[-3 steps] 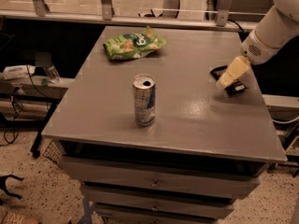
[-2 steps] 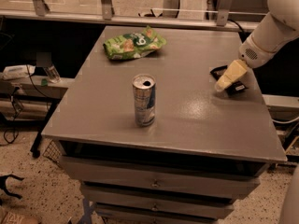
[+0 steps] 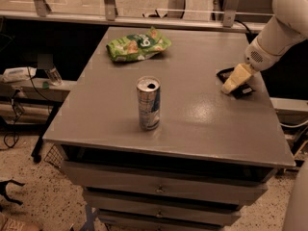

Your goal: Pick rxbar chocolate

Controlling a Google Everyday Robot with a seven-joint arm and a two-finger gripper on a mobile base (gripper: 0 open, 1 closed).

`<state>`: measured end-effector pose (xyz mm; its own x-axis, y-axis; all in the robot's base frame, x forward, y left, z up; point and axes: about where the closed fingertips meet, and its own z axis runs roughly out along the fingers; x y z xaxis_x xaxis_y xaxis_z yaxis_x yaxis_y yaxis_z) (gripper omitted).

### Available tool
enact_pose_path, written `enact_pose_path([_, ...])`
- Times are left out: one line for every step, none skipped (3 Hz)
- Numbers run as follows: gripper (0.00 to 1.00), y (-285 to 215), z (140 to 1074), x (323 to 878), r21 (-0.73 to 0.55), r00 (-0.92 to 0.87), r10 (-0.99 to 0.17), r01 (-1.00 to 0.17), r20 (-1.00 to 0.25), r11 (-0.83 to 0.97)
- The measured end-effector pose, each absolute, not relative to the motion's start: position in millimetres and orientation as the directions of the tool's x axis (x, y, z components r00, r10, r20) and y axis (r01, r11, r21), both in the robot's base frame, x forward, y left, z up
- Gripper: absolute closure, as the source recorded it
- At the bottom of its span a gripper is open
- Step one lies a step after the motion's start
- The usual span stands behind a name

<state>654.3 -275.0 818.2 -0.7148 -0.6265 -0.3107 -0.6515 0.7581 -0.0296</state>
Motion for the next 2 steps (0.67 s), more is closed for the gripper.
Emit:
enact_pose_path([0.66, -274.9, 822.3, 654.4, -0.03, -0.715, -0.627, -0.652, -0.311, 0.758])
enact_pose_path([0.88, -274.9, 830.2, 654.4, -0.03, -0.715, -0.627, -0.652, -0.311, 0.758])
